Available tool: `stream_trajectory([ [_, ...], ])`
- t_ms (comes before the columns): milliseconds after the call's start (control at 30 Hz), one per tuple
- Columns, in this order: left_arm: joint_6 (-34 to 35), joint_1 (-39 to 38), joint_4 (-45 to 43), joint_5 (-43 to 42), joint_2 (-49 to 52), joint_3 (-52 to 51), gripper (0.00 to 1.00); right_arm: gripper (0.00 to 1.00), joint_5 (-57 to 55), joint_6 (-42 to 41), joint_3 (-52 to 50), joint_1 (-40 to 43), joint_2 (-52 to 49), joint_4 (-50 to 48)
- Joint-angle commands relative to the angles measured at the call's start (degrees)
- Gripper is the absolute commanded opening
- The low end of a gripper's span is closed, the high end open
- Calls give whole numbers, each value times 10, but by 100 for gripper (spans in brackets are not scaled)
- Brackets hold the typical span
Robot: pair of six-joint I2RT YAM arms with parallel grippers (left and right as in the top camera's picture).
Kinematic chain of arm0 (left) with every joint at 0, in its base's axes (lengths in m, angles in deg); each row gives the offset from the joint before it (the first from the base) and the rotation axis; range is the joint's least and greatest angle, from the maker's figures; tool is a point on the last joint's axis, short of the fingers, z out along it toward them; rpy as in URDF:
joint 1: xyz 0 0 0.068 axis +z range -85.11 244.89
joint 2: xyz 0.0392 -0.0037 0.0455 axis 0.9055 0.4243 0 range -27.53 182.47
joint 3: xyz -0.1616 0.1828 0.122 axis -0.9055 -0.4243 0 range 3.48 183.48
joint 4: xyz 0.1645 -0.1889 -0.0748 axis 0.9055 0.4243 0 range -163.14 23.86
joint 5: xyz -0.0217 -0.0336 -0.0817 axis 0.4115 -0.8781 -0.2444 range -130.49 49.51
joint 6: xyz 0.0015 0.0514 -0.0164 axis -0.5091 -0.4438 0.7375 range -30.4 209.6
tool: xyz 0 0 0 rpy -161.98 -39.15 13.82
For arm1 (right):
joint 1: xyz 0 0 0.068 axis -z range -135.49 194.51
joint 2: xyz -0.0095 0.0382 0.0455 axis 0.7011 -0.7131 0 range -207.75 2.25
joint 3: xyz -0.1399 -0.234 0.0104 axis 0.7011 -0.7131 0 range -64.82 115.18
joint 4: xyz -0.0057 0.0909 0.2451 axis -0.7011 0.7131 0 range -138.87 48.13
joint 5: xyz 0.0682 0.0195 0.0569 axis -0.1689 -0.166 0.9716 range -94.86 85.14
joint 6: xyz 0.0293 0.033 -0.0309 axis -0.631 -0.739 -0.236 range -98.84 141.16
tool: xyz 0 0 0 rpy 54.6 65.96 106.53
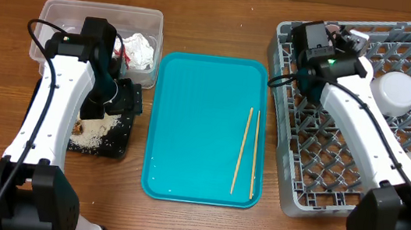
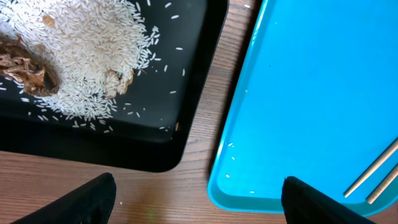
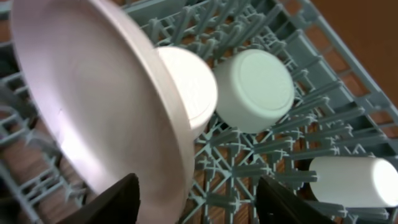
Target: Sort waste into correct bins and load items into the dishwasher
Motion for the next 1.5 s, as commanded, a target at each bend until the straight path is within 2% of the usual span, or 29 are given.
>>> stream_trajectory([
  [0,-10,-1,-1,0,-2,-3,87,65,83,-4,23,1,65,-1],
  [133,-10,-1,-1,0,-2,-3,87,67,192,9,35,0,116,-9],
  [233,-10,-1,-2,0,-2,-3,87,67,348,51,35,-5,142,-10],
  [333,-10,-1,-5,0,-2,-3,87,68,450,59,31,-13,136,11],
  [433,-10,-1,-5,0,-2,-3,88,68,504,58,9,-26,124,28],
  [800,-10,-1,-9,0,-2,-3,89,68,521,28,-127,-114,63,-12],
  [1333,-11,-1,-15,-4,-2,-3,91,66,519,-30,-150,-178,-77,-28],
  [1467,-11,-1,-14,-4,-2,-3,91,61,521,-45,-159,-179,-91,-31],
])
